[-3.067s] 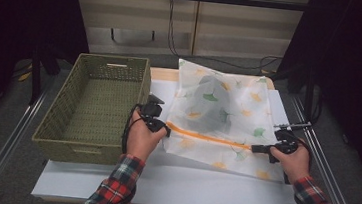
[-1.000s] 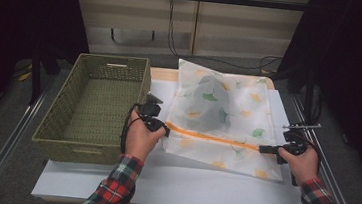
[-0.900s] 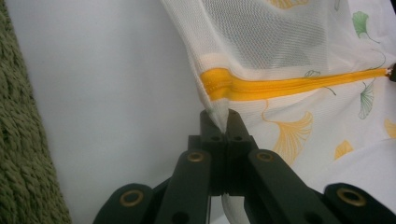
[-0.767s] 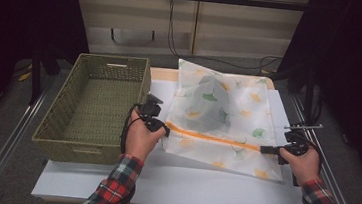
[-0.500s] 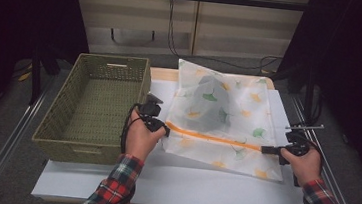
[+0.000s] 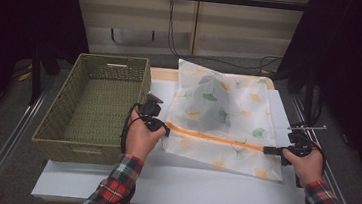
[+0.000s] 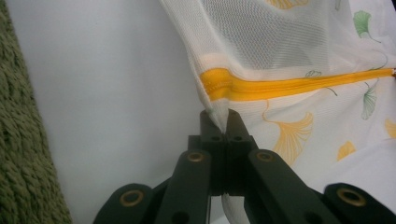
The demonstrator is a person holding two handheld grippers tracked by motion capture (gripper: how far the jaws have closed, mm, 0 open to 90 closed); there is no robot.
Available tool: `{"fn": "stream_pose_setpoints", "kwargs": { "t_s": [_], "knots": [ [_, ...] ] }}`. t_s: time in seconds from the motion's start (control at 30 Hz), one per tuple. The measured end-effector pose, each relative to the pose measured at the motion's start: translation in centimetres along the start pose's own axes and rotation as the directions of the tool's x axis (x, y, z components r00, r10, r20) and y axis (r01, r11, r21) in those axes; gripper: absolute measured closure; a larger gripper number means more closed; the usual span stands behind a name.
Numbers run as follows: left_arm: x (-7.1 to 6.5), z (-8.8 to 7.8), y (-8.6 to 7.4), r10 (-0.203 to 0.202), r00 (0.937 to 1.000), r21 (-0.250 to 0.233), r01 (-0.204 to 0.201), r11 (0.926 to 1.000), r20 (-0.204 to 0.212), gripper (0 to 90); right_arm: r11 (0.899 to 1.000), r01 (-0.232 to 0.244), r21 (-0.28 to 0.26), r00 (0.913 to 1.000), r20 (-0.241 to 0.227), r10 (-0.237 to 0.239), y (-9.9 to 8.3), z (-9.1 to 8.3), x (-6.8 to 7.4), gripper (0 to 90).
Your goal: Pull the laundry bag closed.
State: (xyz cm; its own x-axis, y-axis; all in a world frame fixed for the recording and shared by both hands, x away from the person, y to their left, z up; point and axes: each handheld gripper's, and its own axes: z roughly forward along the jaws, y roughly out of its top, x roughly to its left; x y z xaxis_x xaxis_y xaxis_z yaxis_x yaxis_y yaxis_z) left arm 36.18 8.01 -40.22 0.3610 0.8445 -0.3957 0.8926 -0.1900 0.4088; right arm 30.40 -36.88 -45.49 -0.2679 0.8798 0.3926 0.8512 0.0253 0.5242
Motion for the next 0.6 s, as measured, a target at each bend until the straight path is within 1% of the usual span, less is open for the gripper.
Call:
{"fn": "stream_pose_setpoints", "kwargs": {
  "t_s": [0.03,0.1,0.13,0.27,0.3,0.33,0.43,0.57,0.6],
  "knots": [
    [-0.01,0.0,-0.01,0.002,1.0,-0.001,-0.002,1.0,-0.005,89.7,1.0,-0.002,-0.001,1.0,-0.005,0.002,-0.03,-0.03,-0.08,90.0],
    [-0.08,0.02,0.0,-0.005,1.0,-0.002,0.005,1.0,0.0,89.7,1.0,-0.002,-0.003,1.0,0.005,0.002,-0.07,-0.11,-0.16,90.0],
    [-0.07,0.01,0.03,0.003,1.0,-0.004,-0.003,1.0,-0.002,89.7,1.0,0.0,-0.003,1.0,0.007,0.0,-0.08,-0.17,-0.22,90.0],
    [-0.08,-0.04,0.06,0.0,1.0,0.0,0.0,1.0,0.002,89.7,1.0,-0.003,-0.006,1.0,0.003,0.003,-0.15,-0.28,-0.28,90.0],
    [-0.02,-0.07,0.08,0.008,1.0,0.0,-0.008,1.0,-0.003,89.7,1.0,-0.004,-0.005,1.0,0.006,0.004,-0.16,-0.28,-0.26,90.0],
    [-0.01,-0.06,0.08,0.006,1.0,0.001,-0.006,1.0,-0.001,89.7,1.0,0.0,-0.002,0.9999,0.013,0.0,-0.17,-0.28,-0.26,90.0],
    [-0.01,-0.07,0.1,0.005,1.0,0.002,-0.005,1.0,0.001,89.7,1.0,-0.002,-0.008,1.0,0.006,0.003,-0.23,-0.36,-0.39,90.0],
    [-0.03,-0.09,0.13,0.004,1.0,-0.003,-0.004,1.0,-0.001,89.7,1.0,0.0,-0.009,1.0,0.009,0.0,-0.22,-0.43,-0.38,90.0],
    [-0.01,-0.11,0.12,0.002,1.0,-0.001,-0.002,1.0,-0.005,89.7,1.0,0.001,-0.006,0.9998,0.019,-0.001,-0.24,-0.44,-0.41,90.0]
  ]
}}
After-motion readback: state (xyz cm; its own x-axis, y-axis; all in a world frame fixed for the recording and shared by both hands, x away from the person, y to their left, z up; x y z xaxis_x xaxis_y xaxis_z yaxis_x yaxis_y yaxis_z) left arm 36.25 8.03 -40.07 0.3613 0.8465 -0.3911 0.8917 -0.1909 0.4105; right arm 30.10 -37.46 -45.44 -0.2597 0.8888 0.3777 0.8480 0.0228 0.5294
